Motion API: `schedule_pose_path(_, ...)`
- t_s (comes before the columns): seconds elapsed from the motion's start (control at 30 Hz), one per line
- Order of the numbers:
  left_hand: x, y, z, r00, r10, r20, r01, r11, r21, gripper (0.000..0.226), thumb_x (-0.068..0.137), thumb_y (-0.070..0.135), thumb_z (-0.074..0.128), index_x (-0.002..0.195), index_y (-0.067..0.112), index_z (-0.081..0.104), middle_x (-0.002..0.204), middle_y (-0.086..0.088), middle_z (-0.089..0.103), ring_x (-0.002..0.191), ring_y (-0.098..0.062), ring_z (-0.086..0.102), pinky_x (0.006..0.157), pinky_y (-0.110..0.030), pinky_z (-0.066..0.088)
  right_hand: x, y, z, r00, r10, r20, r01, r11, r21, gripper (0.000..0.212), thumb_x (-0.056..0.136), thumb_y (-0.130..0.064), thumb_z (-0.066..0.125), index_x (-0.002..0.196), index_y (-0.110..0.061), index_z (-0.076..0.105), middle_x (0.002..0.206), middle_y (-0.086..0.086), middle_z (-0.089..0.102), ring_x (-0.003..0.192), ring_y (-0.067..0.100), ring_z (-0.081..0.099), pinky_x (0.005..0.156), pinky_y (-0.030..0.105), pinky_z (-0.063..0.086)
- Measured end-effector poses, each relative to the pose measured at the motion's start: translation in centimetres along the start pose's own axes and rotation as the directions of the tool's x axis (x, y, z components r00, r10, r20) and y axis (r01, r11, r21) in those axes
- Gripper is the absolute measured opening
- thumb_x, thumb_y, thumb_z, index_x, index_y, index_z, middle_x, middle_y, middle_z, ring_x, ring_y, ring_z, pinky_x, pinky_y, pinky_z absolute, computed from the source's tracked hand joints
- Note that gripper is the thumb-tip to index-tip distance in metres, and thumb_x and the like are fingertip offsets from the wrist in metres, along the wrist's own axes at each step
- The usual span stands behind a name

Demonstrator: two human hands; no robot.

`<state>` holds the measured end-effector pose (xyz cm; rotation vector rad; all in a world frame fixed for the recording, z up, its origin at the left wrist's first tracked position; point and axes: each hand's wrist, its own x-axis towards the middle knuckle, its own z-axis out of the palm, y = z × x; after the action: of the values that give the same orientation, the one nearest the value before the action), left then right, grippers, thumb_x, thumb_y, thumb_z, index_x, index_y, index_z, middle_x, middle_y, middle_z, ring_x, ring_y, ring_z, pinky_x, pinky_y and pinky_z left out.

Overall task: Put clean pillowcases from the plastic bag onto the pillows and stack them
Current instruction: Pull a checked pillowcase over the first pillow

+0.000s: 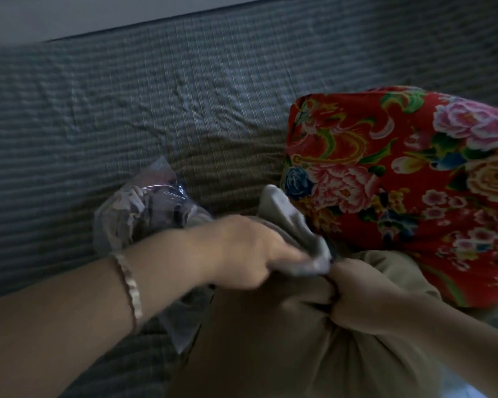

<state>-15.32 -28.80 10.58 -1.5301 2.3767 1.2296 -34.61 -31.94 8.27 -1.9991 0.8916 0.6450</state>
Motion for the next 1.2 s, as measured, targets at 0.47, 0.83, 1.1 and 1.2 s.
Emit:
schedule_pose_path(0.47, -6.9, -4.6, 4.2, 0.827, -0.02, -0.562, 0.145, 0.973, 0.18, 0.046, 0.075, 0.003, 0.063, 0.12, 0.011, 0.054, 0.092, 0.003, 0.051, 0.062, -0.011, 0.056, 0.052, -0.015, 0.044, 2.1, 1.4, -0.8, 0.681, 0.568, -0.461, -0.097, 0.694, 0.713, 0.028, 0.058, 0.009, 0.055, 0.076, -0.013, 0.06, 0.069, 0.008, 0.061, 0.064, 0.025, 0.055, 0.057, 0.044, 0.05)
schedule_pose_path(0.83, -2.7, -1.6, 5.8, 0.685, -0.274, -0.675, 0.435, 0.897, 0.078, 0.017, 0.069, 0.0, 0.059, 0.08, 0.011, 0.051, 0.086, -0.012, 0.053, 0.06, -0.03, 0.056, 0.043, -0.029, 0.035, 4.7, -0.8, 0.1, 0.591, 0.755, -0.283, 0.004, 0.348, 0.937, 0.035, 0.053, 0.009, 0.055, 0.074, -0.019, 0.058, 0.074, 0.002, 0.06, 0.075, 0.027, 0.057, 0.068, 0.041, 0.054)
schedule_pose_path(1.1, -2.9, -1.8, 6.6, 0.646, -0.409, -0.645, 0.132, 0.892, -0.433, 0.029, 0.068, 0.031, 0.051, 0.096, 0.028, 0.044, 0.087, 0.008, 0.049, 0.078, -0.015, 0.057, 0.064, -0.031, 0.05, 4.4, -2.4, 5.7, 0.731, 0.457, -0.507, -0.127, 0.821, 0.557, 0.034, 0.072, -0.004, 0.053, 0.095, -0.029, 0.05, 0.077, -0.01, 0.055, 0.075, 0.019, 0.051, 0.055, 0.028, 0.037)
schedule_pose_path(1.2, -1.9, -2.8, 5.3, 0.463, -0.741, -0.487, 0.267, 0.64, -0.72, 0.071, 0.069, 0.054, 0.058, 0.13, 0.029, 0.032, 0.114, 0.007, 0.041, 0.102, -0.012, 0.052, 0.085, -0.033, 0.046, 4.1, -2.1, 6.8, 0.759, 0.296, -0.58, -0.076, 0.925, 0.373, 0.029, 0.068, -0.005, 0.053, 0.092, -0.019, 0.06, 0.089, -0.004, 0.063, 0.086, 0.021, 0.056, 0.057, 0.029, 0.038)
